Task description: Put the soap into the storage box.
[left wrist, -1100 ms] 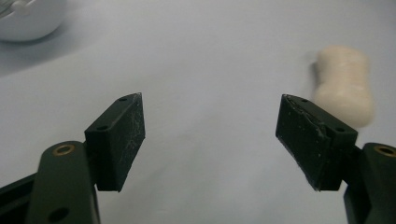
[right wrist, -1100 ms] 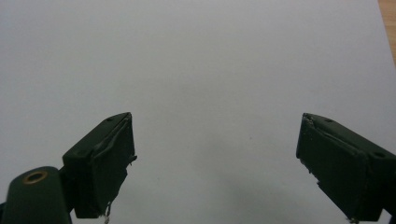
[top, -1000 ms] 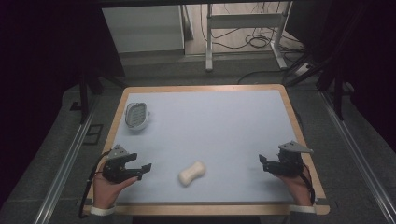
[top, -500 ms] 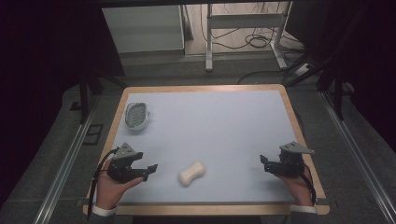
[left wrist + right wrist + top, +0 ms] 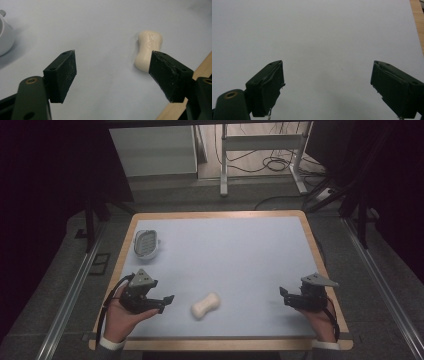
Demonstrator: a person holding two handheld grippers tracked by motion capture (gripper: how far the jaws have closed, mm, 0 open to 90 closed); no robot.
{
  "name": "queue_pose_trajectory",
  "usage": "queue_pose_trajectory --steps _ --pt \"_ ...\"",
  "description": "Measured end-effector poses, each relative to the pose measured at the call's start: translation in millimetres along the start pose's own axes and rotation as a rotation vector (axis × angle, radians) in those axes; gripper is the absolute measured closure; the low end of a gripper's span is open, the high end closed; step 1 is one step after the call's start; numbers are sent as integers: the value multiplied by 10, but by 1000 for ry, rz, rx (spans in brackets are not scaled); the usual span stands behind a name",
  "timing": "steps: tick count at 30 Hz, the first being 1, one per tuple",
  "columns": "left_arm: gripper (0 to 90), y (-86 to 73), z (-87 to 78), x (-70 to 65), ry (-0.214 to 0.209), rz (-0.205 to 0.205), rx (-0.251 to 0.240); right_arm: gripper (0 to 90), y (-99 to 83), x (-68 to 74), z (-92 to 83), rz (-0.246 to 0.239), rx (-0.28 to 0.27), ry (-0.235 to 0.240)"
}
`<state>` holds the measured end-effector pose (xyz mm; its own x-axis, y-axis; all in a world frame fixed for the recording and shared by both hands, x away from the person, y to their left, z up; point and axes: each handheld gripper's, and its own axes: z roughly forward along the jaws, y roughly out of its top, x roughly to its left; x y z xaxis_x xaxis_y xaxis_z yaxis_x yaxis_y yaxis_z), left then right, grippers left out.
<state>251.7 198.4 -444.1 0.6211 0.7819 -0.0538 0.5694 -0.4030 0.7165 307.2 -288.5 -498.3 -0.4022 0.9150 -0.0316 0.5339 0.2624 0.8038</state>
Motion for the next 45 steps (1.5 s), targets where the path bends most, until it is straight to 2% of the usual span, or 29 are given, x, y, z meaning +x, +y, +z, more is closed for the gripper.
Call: queue_pose_trajectory --steps 11,15,17,23,25,45 --pt "225 141 261 -172 -34 46 79 115 -17 -3 7 -3 8 -1" --pt "225 179 348 -216 -59 49 104 115 -20 -1 15 -2 12 -2" --pt "225 205 421 -255 -79 67 138 115 -21 5 23 -2 13 -2" --pt "226 252 565 -303 -105 75 168 115 -26 26 35 -24 10 12" --pt "225 265 609 -319 -128 74 176 115 -27 36 37 -32 11 16" --pt "230 355 1027 -547 -142 152 291 115 -41 15 52 -13 22 -5"
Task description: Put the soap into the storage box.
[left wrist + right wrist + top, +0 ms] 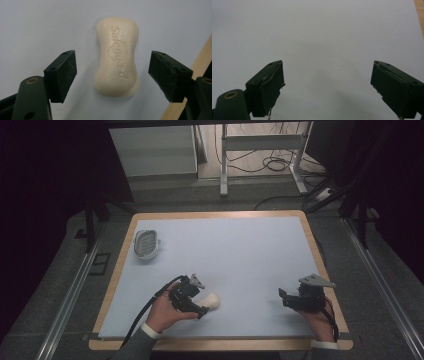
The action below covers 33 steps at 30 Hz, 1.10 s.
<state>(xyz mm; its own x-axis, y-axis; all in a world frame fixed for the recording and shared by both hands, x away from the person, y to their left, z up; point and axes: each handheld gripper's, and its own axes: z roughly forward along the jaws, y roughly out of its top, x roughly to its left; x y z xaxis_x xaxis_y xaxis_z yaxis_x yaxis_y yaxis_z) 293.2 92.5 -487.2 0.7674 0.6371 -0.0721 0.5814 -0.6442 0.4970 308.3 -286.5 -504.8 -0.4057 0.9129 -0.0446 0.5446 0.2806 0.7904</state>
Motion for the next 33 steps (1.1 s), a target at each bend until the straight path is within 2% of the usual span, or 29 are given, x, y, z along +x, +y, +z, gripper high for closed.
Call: queue_pose_trajectory --steps 14,22,28,33 --pt "276 98 186 51 2 14 64 115 -9 -4 12 3 10 -10" --pt "305 123 302 27 2 29 96 115 -16 -5 21 0 15 -12" --pt "366 122 322 3 -4 33 102 115 -20 -16 23 2 15 -18" --pt "398 119 339 -20 11 33 106 115 -19 -13 24 -1 15 -20"
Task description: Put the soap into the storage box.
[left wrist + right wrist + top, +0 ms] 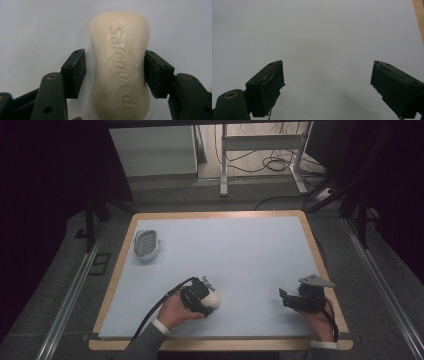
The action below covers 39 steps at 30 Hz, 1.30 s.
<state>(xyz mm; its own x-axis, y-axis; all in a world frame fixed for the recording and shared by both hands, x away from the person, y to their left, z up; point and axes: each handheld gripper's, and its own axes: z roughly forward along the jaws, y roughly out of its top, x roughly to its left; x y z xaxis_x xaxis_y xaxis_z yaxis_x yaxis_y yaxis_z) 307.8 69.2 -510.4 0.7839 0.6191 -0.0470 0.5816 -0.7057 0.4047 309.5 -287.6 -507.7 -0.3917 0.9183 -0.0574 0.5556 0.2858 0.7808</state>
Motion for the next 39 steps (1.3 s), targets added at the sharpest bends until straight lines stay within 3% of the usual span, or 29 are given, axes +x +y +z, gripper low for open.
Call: queue_pose_trajectory --steps 2,6,27,39 --pt "469 -3 -8 -2 -4 -8 -11 115 1 -4 -1 2 -1 -1" --pt "490 -2 -9 -14 5 -2 -7 115 -1 -4 2 2 0 -2" --pt "497 -59 -270 155 -30 -29 -71 115 -4 -26 -14 3 -10 -6" --pt "499 -77 -388 303 -15 -56 -99 115 -11 -34 -11 3 -5 -8"
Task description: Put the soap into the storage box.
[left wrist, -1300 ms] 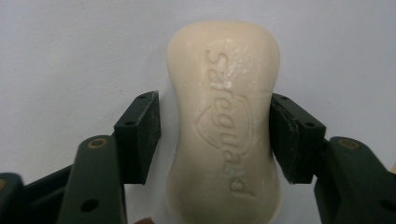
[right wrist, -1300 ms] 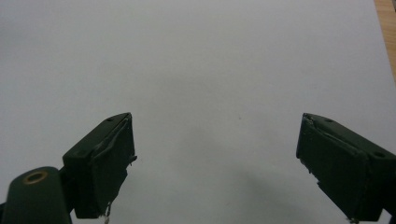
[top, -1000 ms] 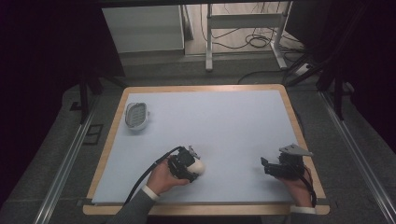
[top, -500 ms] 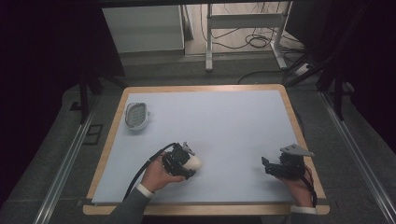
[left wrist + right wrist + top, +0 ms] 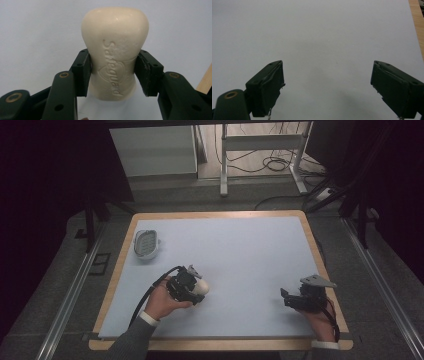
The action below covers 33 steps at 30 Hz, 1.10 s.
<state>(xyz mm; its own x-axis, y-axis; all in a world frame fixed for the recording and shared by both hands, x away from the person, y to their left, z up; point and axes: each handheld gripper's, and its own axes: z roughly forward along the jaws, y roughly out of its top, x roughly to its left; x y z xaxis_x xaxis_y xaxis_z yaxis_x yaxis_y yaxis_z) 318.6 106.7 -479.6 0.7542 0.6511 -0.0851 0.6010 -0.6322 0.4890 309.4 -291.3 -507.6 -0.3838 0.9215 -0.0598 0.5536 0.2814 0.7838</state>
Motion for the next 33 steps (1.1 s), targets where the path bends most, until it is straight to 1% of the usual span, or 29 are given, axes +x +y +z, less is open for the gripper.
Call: queue_pose_trajectory --steps 6,10,14,19,23,26,33 --pt "499 -16 -49 61 4 -13 -11 115 -2 4 9 -1 1 0" --pt "499 -21 -74 94 -5 -20 -22 115 -4 1 9 1 1 -1" --pt "499 -31 -115 144 -2 -32 -36 115 -4 -3 5 2 -1 -2" --pt "499 -34 -143 190 3 -40 -41 115 -7 -5 9 4 2 -3" --pt "499 -27 -166 220 13 -42 -44 115 -12 -9 13 3 4 -3" --pt "499 -26 -187 260 24 -52 -59 115 -13 -9 14 2 5 -3" --pt "499 -33 -237 389 39 -74 -60 115 -18 -16 18 2 7 -6"
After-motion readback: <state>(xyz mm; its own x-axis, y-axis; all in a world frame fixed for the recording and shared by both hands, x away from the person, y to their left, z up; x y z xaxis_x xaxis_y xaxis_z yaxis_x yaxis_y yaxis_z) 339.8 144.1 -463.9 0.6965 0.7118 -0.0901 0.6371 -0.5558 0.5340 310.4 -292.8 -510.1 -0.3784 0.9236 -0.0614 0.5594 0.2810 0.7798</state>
